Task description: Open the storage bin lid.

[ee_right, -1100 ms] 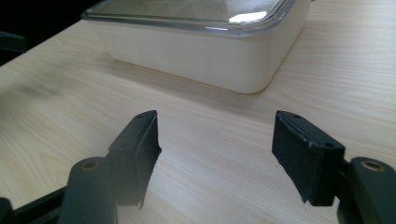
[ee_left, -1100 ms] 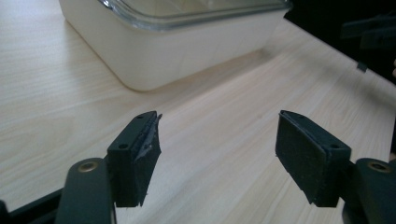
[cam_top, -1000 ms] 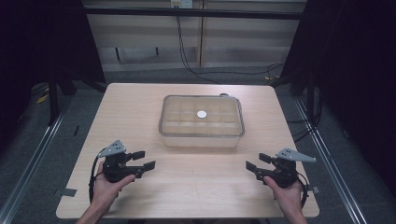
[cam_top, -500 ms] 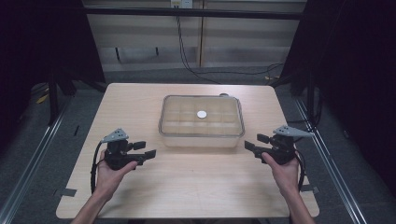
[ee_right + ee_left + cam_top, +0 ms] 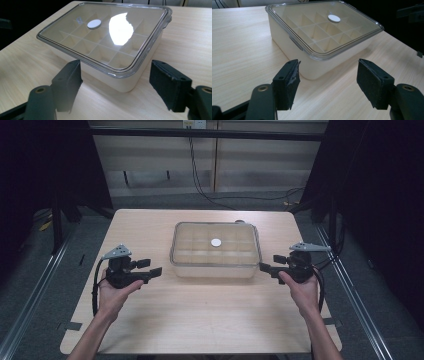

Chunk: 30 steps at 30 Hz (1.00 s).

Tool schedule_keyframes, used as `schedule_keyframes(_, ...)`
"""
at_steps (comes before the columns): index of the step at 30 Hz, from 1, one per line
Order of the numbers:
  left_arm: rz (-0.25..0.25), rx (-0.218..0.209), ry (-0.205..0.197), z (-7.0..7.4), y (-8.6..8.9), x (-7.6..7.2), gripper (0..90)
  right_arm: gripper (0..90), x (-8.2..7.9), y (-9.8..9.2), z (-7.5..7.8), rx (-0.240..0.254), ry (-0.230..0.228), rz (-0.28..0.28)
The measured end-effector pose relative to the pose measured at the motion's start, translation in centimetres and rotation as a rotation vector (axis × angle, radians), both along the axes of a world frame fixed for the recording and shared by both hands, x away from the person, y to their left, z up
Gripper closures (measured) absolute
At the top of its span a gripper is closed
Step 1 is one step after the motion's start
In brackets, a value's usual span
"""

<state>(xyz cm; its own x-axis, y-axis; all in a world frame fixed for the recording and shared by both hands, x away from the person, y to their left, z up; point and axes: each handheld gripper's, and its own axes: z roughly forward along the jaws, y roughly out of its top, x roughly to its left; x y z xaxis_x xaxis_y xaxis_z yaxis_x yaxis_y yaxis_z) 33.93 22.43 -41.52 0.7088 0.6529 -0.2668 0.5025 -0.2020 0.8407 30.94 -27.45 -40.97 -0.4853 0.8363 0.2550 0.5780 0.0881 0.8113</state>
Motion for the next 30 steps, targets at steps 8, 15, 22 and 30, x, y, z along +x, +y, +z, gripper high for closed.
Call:
schedule_keyframes(8,-0.025,0.03,0.021,-0.1,-1.4,2.0,30.3,20.9,1.6,0.4,-0.2,0.042,0.043,0.016)
schedule_keyframes(15,-0.023,0.046,0.034,-0.2,-2.2,3.6,28.8,20.6,3.7,0.4,-0.7,0.03,0.061,0.015)
schedule_keyframes(22,-0.005,0.07,0.066,-0.2,-2.8,5.1,23.5,20.3,5.4,0.2,-0.6,-0.002,0.084,0.005)
schedule_keyframes(30,-0.005,0.072,0.07,0.0,-3.5,6.5,22.5,20.9,7.0,1.0,-0.4,-0.031,0.108,0.03)
